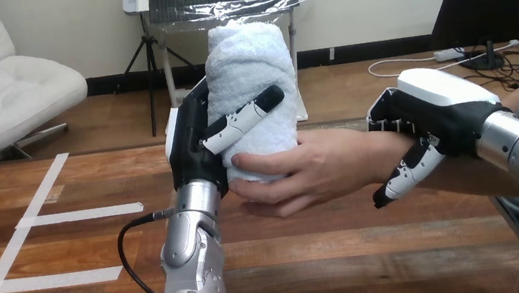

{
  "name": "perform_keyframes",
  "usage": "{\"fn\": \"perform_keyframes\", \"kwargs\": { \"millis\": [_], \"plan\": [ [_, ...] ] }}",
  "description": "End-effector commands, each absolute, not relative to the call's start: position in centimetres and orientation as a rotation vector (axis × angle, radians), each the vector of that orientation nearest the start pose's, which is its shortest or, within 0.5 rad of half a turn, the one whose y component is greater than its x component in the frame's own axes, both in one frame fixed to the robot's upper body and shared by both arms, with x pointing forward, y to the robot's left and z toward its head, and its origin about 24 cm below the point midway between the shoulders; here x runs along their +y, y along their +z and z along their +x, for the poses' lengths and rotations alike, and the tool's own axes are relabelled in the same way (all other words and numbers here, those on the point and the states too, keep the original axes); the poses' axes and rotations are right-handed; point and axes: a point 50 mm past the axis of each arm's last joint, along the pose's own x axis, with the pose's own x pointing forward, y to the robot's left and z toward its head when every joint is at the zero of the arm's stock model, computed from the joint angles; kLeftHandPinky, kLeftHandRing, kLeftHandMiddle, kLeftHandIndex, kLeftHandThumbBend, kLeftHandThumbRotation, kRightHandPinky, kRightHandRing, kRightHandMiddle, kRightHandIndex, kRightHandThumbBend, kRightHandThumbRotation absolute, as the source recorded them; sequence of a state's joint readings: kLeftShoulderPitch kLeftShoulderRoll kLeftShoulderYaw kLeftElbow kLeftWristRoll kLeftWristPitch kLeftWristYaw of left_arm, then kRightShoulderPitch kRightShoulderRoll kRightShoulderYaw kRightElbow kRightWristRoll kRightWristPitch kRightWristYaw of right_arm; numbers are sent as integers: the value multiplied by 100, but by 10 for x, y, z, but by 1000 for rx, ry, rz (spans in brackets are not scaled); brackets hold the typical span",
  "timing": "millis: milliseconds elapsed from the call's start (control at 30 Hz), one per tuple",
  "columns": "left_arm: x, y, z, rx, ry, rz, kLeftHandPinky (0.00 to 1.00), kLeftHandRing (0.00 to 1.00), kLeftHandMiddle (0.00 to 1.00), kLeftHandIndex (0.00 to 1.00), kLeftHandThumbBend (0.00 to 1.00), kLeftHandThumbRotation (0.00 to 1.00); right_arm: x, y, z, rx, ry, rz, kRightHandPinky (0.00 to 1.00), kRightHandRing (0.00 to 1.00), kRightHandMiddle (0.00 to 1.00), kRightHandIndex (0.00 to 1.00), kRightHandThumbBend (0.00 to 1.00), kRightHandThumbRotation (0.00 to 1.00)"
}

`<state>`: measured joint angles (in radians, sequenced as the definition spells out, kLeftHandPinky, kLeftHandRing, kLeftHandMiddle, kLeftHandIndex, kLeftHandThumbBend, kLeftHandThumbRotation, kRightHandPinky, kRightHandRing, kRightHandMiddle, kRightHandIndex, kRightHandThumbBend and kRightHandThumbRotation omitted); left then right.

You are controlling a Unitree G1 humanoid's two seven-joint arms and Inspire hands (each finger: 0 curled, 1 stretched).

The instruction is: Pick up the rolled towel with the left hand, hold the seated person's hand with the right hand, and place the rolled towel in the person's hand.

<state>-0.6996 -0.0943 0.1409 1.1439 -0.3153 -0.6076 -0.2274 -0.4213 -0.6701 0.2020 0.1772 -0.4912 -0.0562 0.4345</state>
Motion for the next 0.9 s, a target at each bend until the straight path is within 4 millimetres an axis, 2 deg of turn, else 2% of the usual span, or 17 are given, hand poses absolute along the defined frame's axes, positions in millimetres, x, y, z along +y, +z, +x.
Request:
{"fn": "perform_keyframes", "kwargs": {
  "millis": [0, 867],
  "plan": [
    [-29, 126, 341, -327, -474, -587, 26, 32, 38, 41, 77, 0, -207, 152, 336, -73, 376, -1195, 26, 30, 36, 34, 87, 10],
    [-32, 125, 338, -317, -494, -612, 26, 31, 37, 40, 79, 0, -209, 149, 335, -60, 373, -1186, 28, 31, 37, 35, 87, 8]
  ]
}}
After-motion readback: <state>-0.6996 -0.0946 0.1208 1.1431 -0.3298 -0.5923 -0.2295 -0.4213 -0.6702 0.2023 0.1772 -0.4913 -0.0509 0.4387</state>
